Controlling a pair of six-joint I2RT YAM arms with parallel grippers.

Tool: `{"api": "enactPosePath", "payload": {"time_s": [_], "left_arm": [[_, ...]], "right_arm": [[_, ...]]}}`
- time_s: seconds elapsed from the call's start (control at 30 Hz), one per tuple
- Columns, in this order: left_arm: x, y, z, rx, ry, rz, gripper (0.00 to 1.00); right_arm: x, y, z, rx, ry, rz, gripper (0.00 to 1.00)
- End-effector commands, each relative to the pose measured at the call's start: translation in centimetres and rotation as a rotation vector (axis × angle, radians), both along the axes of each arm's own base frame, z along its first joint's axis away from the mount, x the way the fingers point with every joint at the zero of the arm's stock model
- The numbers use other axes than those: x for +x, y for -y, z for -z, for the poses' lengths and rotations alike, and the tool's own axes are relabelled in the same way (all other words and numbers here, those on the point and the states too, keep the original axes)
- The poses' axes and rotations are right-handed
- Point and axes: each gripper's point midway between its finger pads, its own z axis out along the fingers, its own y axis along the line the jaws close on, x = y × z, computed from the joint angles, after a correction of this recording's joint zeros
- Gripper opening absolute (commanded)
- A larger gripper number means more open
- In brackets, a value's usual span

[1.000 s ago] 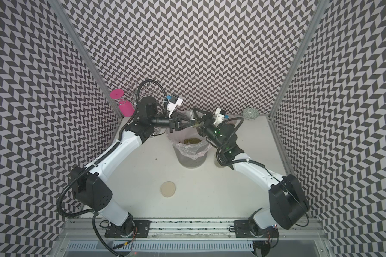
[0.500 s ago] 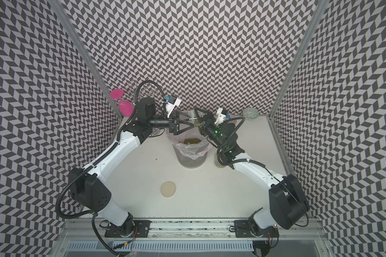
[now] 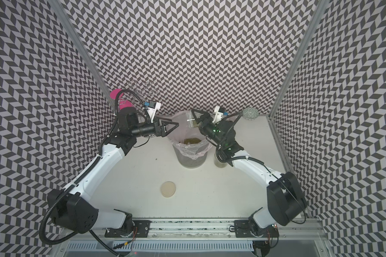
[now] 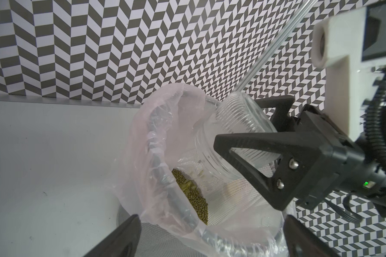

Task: Empty moldy mung beans from jars
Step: Pour the moldy mung beans from the jar into the trash bin.

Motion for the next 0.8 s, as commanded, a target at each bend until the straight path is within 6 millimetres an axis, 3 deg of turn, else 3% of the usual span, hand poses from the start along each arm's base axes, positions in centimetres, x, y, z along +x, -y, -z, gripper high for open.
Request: {"api": "enactPosePath", "payload": {"time_s": [0.0,0.3,0.77], "left_arm": [[0.7,-1.7,-0.3,-0.05,-0.018,-0.1,1.0],[-0.1,-2.7,1.4,-0.023,-0.043,-0.13,1.0],[-0.5,-3.1,2.6,-0.012,-0.062,-0.148,1.0]], "right_arm": [[0.3,-0.3,-2.2,-0.042,0.115,-0.007,0.72],[1.9,-1.4,0.4,-0.283,0.144,-0.002,0.71],[2.3,-3.1,0.8,-0.664,0.262,0.006,0.7]]}}
